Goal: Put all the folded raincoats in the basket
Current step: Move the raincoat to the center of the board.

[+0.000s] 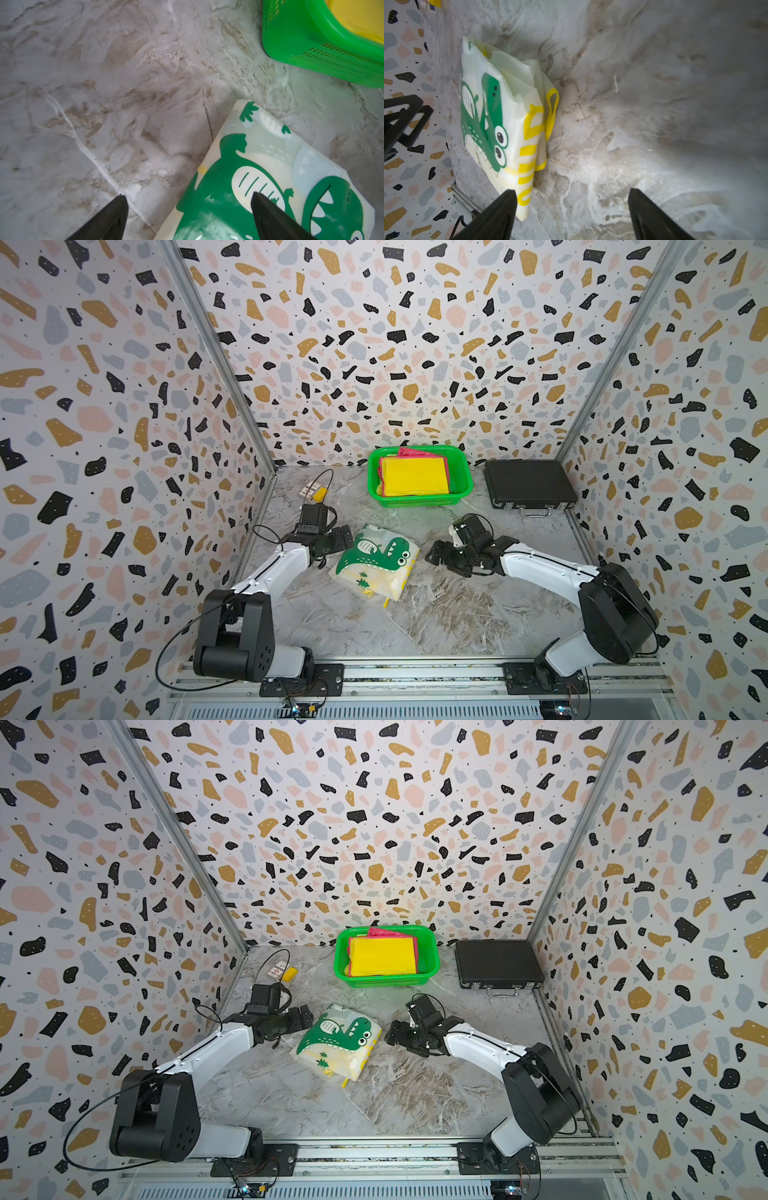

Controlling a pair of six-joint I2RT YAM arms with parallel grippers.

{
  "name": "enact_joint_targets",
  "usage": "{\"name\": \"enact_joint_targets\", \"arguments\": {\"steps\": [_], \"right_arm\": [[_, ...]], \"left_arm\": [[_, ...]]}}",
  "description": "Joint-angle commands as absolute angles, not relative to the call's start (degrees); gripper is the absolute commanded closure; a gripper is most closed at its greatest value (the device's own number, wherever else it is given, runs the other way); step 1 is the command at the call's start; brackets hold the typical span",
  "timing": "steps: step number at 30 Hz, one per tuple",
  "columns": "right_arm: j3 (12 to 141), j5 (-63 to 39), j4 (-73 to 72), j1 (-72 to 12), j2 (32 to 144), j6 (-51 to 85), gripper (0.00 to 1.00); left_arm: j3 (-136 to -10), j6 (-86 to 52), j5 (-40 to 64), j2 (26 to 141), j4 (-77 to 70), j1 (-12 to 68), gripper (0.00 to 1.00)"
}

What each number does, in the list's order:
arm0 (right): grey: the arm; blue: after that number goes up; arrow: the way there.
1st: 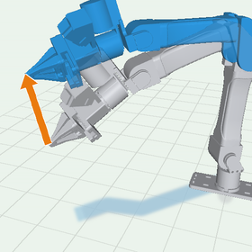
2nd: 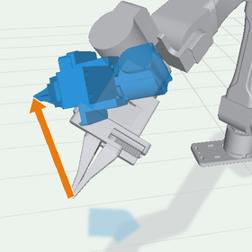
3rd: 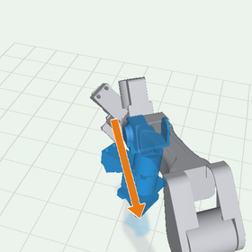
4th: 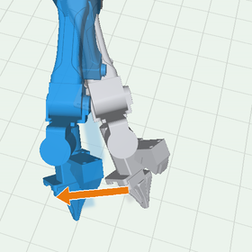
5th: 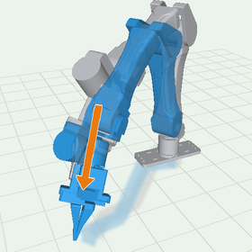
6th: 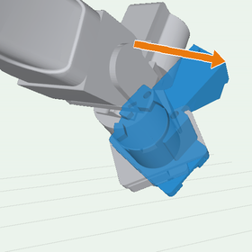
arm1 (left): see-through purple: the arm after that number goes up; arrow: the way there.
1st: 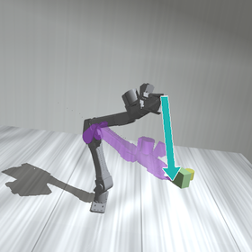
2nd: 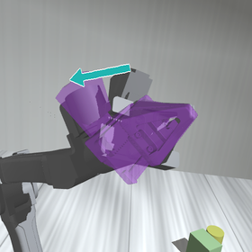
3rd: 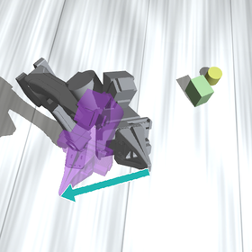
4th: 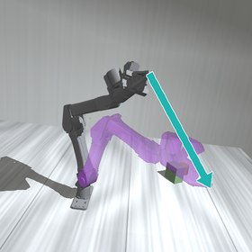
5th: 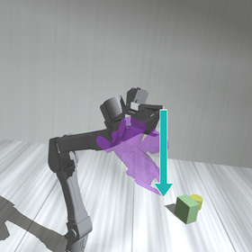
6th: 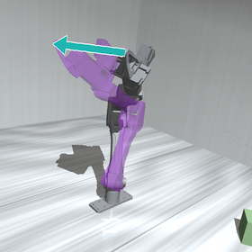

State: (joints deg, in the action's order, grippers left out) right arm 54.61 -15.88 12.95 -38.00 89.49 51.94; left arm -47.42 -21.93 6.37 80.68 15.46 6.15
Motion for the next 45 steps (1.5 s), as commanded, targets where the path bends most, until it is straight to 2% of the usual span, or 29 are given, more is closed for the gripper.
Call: {"name": "enact_joint_targets", "arguments": {"steps": [1, 8, 12, 19, 23, 24, 33, 35, 39, 41, 45], "right_arm": [[59.1, -14.4, 11.8, -40.9, 92.3, 52.9, 0.12], [62.7, -13.2, 10.1, -44.7, 98.9, 55.2, 0.12], [64.1, -12.8, 10.0, -46.0, 101.2, 55.5, 0.14], [67.2, -12.8, 13.8, -45.8, 103.9, 52.0, 0.34], [68.4, -15.0, 14.0, -44.0, 104.9, 50.0, 0.56], [68.9, -15.5, 14.1, -43.5, 105.3, 49.5, 0.59], [71.8, -17.8, 18.6, -37.9, 105.7, 42.3, 0.64], [72.0, -18.5, 19.7, -36.9, 105.1, 40.0, 0.63], [72.1, -18.2, 22.6, -36.7, 102.9, 35.7, 0.37], [72.0, -17.9, 23.9, -36.6, 102.2, 34.7, 0.27], [71.0, -18.6, 23.1, -36.6, 102.4, 35.3, 0.15]], "left_arm": [[-45.8, -22.8, 8.6, 81.5, 12.3, 6.2, 0.03], [-44.1, -22.7, 12.4, 84.1, 6.8, 6.2, 0.03], [-44.9, -22.1, 16.7, 88.0, 5.2, 6.2, 0.08], [-43.8, -24.0, 19.8, 87.5, 4.3, 6.2, 0.10], [-41.5, -26.8, 22.2, 85.4, 1.5, 6.2, 0.09], [-41.0, -27.3, 22.7, 85.3, 0.8, 6.2, 0.09], [-38.5, -29.7, 26.2, 86.3, -2.5, 8.8, 0.10], [-38.2, -30.1, 26.6, 85.5, -2.6, 9.9, 0.11], [-39.2, -29.2, 25.5, 82.9, 0.0, 11.4, 0.09], [-40.3, -28.0, 24.4, 82.4, 1.8, 11.5, 0.08], [-43.4, -24.6, 22.1, 84.1, 6.5, 11.4, 0.07]]}}
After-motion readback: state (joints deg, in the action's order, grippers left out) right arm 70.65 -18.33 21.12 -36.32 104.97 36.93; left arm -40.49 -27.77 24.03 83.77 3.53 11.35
